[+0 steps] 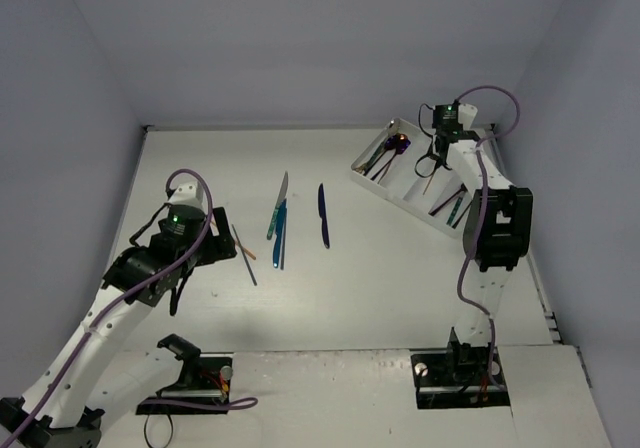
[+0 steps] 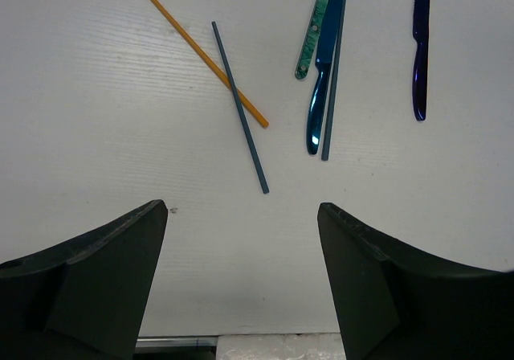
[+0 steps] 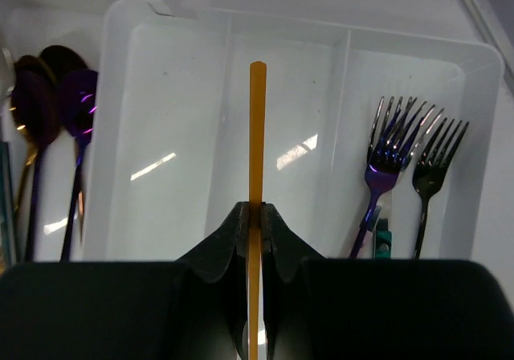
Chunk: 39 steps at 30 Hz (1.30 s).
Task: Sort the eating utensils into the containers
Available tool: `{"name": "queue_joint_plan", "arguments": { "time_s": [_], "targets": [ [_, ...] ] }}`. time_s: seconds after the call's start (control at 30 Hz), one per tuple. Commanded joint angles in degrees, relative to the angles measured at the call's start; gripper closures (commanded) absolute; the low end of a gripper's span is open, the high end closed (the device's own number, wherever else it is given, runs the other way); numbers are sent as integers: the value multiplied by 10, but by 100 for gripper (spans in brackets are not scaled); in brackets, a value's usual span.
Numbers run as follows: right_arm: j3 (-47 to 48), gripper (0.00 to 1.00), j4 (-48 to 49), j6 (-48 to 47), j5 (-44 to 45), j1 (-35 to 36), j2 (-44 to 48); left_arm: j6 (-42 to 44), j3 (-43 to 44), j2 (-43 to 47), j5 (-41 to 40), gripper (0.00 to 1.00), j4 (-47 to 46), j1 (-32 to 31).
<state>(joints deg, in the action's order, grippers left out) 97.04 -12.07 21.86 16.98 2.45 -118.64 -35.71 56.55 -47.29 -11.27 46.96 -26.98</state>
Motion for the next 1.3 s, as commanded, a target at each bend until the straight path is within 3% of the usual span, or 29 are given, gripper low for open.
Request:
{"name": "queue_joint_plan", "arguments": {
  "time_s": [0.0,0.27,0.5,0.73,1.1,1.27],
  "targets": [
    [62,97,5,43,-9,-15,-43,-15,8,-6,13,26,-11,4],
    [70,66,6,30,-16,-10,-43,-9,14,-14,10,26,-11,4],
    [-9,64,5,-50,-34,73,86,-42,6,-66,8,26,-13,4],
    [-143,64,6,-28,-53,154,240,-74,-5,-168,20,28,-35,4],
    [-288,60,6,-25,-76,179,407,-82,-8,-352,48,50,-137,37],
    [-326,59,6,-25,-81,178,464,-76,1,-415,55,55,-153,54]
  ]
}}
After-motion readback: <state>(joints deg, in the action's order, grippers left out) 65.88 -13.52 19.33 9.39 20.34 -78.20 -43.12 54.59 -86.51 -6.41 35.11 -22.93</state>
